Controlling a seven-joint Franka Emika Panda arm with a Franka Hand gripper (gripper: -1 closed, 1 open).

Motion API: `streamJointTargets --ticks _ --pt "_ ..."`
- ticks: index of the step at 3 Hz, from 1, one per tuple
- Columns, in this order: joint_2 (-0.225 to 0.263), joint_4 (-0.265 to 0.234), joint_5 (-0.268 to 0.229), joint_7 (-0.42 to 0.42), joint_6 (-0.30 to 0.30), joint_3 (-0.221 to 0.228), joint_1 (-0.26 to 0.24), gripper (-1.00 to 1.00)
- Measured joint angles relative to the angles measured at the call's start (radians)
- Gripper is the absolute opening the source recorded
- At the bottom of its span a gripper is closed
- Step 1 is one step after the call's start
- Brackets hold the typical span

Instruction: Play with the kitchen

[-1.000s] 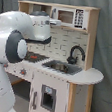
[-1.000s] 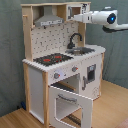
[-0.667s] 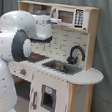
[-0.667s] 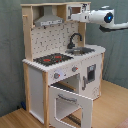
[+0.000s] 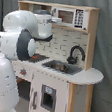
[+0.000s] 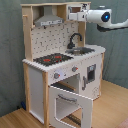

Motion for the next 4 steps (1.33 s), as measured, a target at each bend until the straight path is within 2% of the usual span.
streamJointTargets --ticks 1,2,3,4 --pt "0.0 0.0 0.0 -0.001 -0.001 -0.001 0.0 -1.0" --pt "-0.018 -0.005 0.0 -0.026 0.041 0.016 0.0 -1.0" --pt "-0.017 -0.005 0.0 -0.026 0.042 0.016 0.0 1.0" --pt "-0.014 -0.01 0.0 -0.025 0.097 0.009 -0.001 1.0"
